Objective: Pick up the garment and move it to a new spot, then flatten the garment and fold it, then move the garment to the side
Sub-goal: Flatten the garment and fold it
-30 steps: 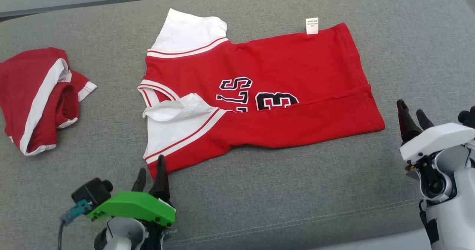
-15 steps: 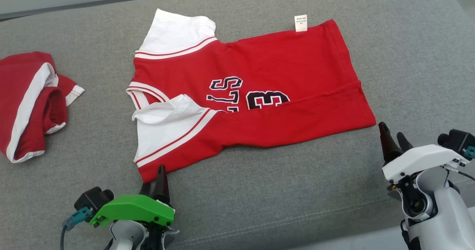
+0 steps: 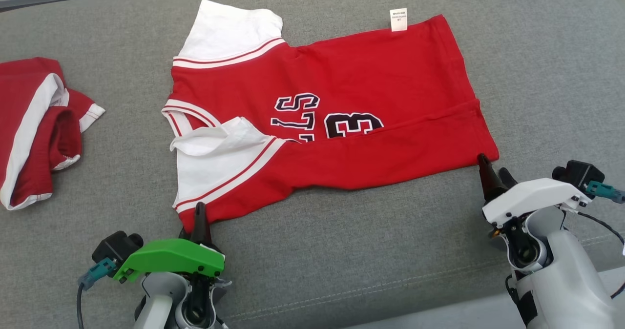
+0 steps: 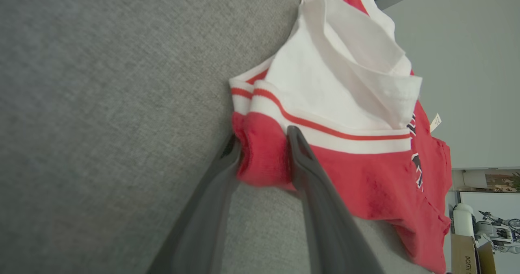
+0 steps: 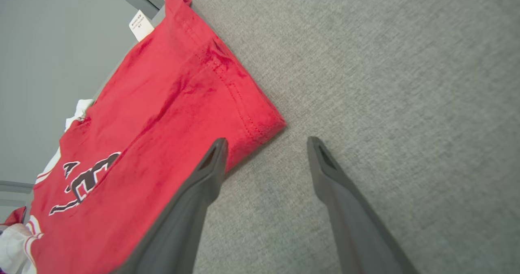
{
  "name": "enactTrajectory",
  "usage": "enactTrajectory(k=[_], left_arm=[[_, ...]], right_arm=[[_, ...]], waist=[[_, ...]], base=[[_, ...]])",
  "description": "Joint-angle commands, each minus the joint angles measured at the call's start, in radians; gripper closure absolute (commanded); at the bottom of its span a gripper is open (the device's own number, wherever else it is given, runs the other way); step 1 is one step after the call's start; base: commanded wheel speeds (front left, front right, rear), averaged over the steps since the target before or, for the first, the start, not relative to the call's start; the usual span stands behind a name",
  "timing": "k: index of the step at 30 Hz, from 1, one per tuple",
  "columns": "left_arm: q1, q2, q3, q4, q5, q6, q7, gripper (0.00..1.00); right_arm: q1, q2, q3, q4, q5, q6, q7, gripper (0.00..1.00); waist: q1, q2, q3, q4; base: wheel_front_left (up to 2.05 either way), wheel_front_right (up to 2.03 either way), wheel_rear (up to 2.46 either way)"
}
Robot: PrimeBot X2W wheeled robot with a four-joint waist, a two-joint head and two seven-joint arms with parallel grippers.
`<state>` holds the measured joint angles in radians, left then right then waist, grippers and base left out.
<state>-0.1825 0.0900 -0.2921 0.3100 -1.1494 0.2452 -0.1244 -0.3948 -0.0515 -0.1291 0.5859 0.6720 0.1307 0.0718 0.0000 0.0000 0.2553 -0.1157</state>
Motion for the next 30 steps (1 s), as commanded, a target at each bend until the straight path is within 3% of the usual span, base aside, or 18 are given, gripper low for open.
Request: enactTrajectory(k=[1,7,9,11,12,13,20,30], left_arm=[[-0.015,0.001,0.0,0.005,0.007,-0.005,-0.004,0.46],[-0.045,0.0,-0.003,0.018,0.016,-0.014,-0.016,0.55],[-0.056,-0.002,-0.005,0.019,0.018,-0.025,-0.026,0.66],[-0.064,-0.002,-0.006,0.015,0.027,-0.04,-0.042,0.79],[-0.067,-0.003,-0.007,0.01,0.027,-0.05,-0.05,0.91],[-0.069,-0.003,-0.009,0.005,0.03,-0.06,-0.056,1.0],[-0.04,0.018,-0.015,-0.059,0.065,-0.093,-0.089,1.0],[0.113,0.062,-0.044,-0.212,0.093,-0.035,-0.074,1.0]], right_arm=[[-0.017,-0.001,0.002,0.009,0.01,0.0,-0.003,0.0],[-0.108,-0.007,0.023,0.128,0.034,0.0,-0.002,0.02],[-0.133,-0.009,0.036,0.159,0.039,0.0,-0.01,0.58],[-0.153,-0.014,0.049,0.182,0.044,0.0,-0.025,0.82],[-0.16,-0.017,0.056,0.188,0.05,0.0,-0.032,1.0],[-0.166,-0.022,0.064,0.192,0.053,0.0,-0.037,1.0],[-0.154,-0.066,0.105,0.161,0.119,0.0,-0.069,1.0],[-0.004,-0.114,0.119,0.062,0.193,-0.001,-0.078,1.0]], waist=[[0.0,0.0,0.007,0.005],[0.0,0.0,0.036,0.02],[0.0,0.0,0.042,0.026],[0.0,0.0,0.045,0.031],[0.0,0.0,0.045,0.033],[0.0,0.0,0.045,0.035],[0.0,0.0,0.019,0.04],[0.0,0.0,-0.02,0.041]], base=[[0.0,0.0,0.0],[0.0,0.0,0.0],[0.0,0.0,0.0],[0.0,0.0,0.0],[0.0,0.0,0.0],[0.0,0.0,0.0],[0.0,0.0,0.0],[0.0,0.0,0.0]])
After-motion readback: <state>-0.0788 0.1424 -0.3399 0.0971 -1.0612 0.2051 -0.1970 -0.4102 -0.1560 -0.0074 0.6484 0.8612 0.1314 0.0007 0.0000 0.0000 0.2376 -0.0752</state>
